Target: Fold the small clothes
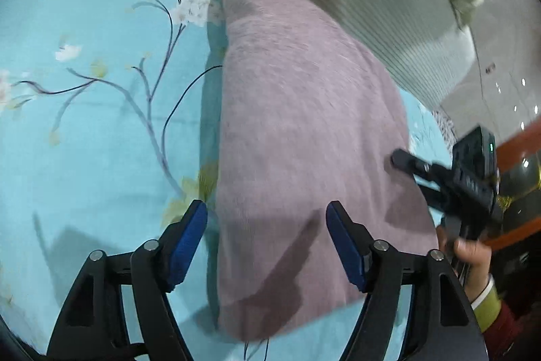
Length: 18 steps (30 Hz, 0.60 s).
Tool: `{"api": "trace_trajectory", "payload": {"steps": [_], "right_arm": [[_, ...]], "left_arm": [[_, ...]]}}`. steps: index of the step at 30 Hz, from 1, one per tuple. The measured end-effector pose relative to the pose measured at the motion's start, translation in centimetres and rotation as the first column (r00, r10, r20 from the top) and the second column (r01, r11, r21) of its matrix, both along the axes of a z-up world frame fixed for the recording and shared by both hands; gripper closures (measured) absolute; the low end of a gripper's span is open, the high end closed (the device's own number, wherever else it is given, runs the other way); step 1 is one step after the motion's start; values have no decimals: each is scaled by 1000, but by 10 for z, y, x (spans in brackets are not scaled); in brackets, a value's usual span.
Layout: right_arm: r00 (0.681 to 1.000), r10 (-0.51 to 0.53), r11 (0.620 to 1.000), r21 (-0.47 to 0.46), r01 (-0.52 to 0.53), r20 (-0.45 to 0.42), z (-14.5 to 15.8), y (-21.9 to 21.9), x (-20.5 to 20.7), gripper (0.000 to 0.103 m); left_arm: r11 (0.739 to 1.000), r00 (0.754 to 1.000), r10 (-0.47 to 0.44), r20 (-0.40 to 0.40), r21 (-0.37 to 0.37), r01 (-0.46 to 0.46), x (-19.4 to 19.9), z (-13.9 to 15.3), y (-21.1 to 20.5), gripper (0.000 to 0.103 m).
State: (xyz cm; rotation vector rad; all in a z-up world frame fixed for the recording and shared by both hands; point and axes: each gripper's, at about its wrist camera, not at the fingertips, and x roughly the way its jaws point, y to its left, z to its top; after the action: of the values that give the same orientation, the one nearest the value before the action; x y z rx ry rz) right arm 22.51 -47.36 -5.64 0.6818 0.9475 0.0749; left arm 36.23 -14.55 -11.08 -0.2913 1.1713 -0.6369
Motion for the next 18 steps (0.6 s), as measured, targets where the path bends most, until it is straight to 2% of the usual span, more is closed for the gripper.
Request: {"api": "trace_trajectory", "payload": {"steps": [2, 3, 5, 8, 9, 11, 15, 18], "right_arm": [[1000, 4, 1000, 11, -4, 9, -2, -2, 7, 34], [1000, 5, 1000, 17, -5, 9, -3, -3, 10, 39], [1000, 10, 1000, 12, -9, -13, -3, -1, 13, 56], [1000, 17, 1000, 9, -17, -4, 4, 3, 8, 65], [1000, 24, 1000, 7, -24, 5, 9, 7, 5, 67], [999, 44, 999, 18, -45, 25, 19, 18, -1, 68], [993, 110, 993, 33, -112, 51, 32, 58, -13, 69], [981, 185, 980, 63, -189, 58, 29, 99, -19, 69]], "left_arm": [[1000, 999, -6, -50, -24, 5, 6, -11, -5, 28], [999, 997, -8, -73, -34, 5, 12, -17, -7, 28], [997, 995, -9, -98, -77, 1, 22, -28, -6, 30], [996, 996, -9, -84, -94, 1, 28, -32, 0, 48], [995, 997, -8, -78, -96, 0, 27, -31, 3, 58], [992, 998, -10, -64, -126, 2, 18, -27, 8, 67], [989, 1000, -19, -15, -146, 17, -4, -2, 37, 69], [988, 1000, 9, 2, -156, -9, -36, 16, 71, 69]]}}
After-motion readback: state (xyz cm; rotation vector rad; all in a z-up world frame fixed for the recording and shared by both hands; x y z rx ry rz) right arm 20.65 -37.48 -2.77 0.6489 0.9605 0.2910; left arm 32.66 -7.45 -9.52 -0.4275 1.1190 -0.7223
